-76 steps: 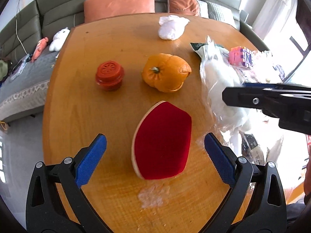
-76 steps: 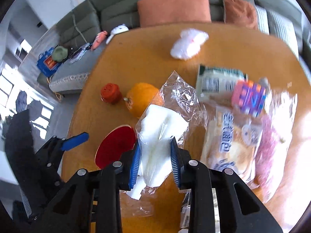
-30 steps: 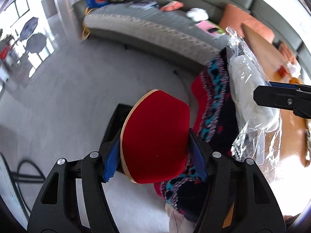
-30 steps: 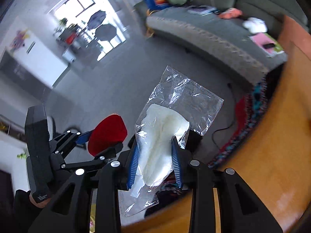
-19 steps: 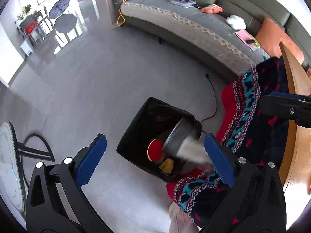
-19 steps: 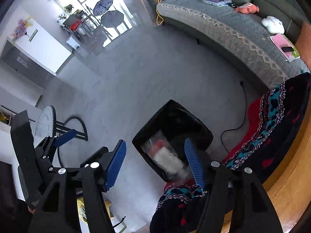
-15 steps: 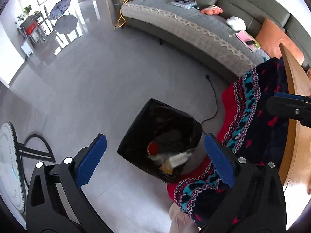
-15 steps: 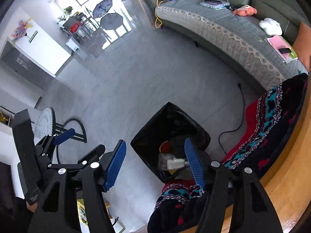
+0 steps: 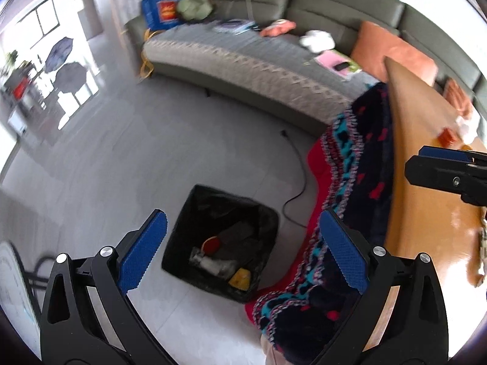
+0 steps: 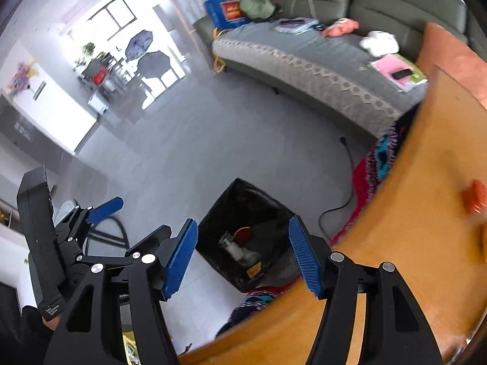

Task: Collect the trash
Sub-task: 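Grasp the red lid with the left tool while the right tool grasps the orange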

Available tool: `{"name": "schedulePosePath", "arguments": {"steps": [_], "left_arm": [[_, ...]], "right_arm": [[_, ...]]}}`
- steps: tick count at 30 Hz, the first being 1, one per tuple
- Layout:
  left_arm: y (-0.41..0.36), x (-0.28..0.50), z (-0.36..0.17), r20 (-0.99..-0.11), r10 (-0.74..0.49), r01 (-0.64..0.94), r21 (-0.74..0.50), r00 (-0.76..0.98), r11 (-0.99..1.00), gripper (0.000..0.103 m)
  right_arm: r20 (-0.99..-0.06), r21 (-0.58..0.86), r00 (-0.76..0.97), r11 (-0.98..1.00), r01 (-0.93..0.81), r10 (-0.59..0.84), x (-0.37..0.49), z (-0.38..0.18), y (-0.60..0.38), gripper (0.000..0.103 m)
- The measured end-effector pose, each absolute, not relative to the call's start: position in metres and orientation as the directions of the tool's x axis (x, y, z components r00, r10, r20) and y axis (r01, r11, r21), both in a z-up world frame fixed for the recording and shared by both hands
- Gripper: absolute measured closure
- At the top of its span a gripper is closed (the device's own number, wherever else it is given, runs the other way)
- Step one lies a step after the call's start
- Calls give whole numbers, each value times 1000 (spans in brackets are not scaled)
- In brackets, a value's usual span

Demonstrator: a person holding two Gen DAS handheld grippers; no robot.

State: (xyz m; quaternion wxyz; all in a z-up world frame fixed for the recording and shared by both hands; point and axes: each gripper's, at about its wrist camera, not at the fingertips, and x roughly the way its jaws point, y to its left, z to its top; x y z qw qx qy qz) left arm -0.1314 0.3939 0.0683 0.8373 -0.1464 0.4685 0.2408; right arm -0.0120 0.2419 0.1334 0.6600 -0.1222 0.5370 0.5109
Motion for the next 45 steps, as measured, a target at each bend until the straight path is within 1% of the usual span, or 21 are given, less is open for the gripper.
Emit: {"name": "schedulePosePath", "arguments": {"steps": [7, 13, 15, 17, 22, 27, 31, 32, 35, 39, 40, 41, 42, 43, 44, 45], "left_arm": [[345, -82, 82, -839, 205, -429, -38, 505, 902, 6], [300, -36, 88, -831, 144, -321, -44, 538, 946, 6], [286, -20, 89, -832, 122, -289, -47, 541, 956, 6], [274, -5, 89, -832, 111, -266, -46, 544, 963, 6], [249, 31, 85, -832, 61, -220, -74, 552, 973, 6], [224, 66, 78, -836, 24, -165, -80, 548, 983, 6], [210, 84, 69, -846, -1, -125, -80, 534, 989, 6], [208, 88, 67, -849, -2, -117, -75, 528, 990, 6], [206, 97, 63, -856, 0, -101, -61, 517, 993, 6], [205, 109, 60, -861, -17, -91, -72, 508, 993, 6], [204, 114, 59, -862, -23, -86, -77, 506, 993, 6], [202, 117, 59, -863, -26, -82, -78, 505, 994, 6], [200, 122, 59, -863, -31, -74, -79, 505, 994, 6], [199, 126, 59, -863, -35, -69, -80, 505, 994, 6], [196, 130, 59, -863, -40, -62, -82, 504, 995, 6], [193, 136, 59, -862, -47, -52, -85, 505, 995, 6]], "right_arm": [[-835, 363, 3, 556, -748, 550, 32, 142, 180, 39], [-839, 347, 86, 650, -676, 537, 73, 143, 125, 37], [-842, 338, 112, 679, -652, 527, 88, 141, 107, 36], [-845, 332, 143, 714, -616, 516, 105, 138, 87, 31], [-869, 297, 181, 779, -552, 460, 144, 121, 50, 31], [-905, 256, 171, 820, -511, 389, 178, 91, 33, 31], [-918, 257, 144, 830, -494, 370, 198, 70, 33, 30], [-919, 256, 141, 831, -493, 367, 201, 66, 34, 27], [-922, 235, 158, 834, -499, 354, 207, 62, 37, 21], [-932, 203, 164, 839, -504, 324, 219, 54, 44, 20], [-936, 193, 163, 841, -505, 313, 224, 50, 44, 22], [-941, 185, 154, 839, -511, 301, 228, 45, 44, 32], [-948, 162, 155, 839, -519, 279, 228, 43, 45, 33], [-945, 167, 156, 833, -527, 288, 230, 43, 45, 40], [-941, 178, 154, 830, -529, 300, 232, 44, 43, 44], [-938, 188, 154, 828, -528, 311, 234, 46, 40, 44]]}}
